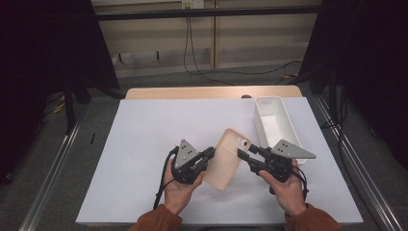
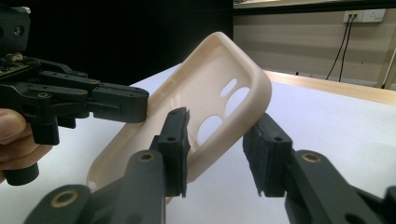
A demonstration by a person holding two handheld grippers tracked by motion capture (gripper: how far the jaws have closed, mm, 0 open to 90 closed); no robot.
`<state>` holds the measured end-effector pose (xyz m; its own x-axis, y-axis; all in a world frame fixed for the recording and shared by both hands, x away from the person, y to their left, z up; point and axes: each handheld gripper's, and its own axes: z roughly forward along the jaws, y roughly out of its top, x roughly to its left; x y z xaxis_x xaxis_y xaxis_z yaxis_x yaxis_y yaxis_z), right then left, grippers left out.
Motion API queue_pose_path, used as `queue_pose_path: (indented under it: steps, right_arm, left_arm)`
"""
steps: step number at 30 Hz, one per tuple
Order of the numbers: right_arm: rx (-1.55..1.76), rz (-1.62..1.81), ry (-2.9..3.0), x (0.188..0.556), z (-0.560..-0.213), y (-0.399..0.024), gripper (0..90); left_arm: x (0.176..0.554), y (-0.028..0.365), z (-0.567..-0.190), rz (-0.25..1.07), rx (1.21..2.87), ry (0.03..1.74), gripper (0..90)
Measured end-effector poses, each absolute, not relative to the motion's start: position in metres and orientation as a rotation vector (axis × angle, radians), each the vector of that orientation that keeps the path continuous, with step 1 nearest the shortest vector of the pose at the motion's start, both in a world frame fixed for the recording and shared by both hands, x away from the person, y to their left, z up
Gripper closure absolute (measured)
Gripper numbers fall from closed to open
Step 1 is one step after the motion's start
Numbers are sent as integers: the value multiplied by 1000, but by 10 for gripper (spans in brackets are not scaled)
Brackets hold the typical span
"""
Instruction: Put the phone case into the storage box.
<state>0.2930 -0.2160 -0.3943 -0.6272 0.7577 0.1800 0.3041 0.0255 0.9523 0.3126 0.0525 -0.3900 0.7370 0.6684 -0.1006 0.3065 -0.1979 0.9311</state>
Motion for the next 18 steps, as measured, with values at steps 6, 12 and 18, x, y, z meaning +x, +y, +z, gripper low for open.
queue_pose_path:
  steps: [6,12,18]
  right_arm:
    - [1088,1649,1926,293,-395,-216,687]
    - [1087,1655,1923,293,-395,-215,717]
    - [1068,1676,1912,292,-394,-216,788]
  left_arm:
    - [312,51,-392,396,1796,765,875]
    - [312,51,-393,397,1803,766,875]
    - [313,49,-397,395,1818,771,875]
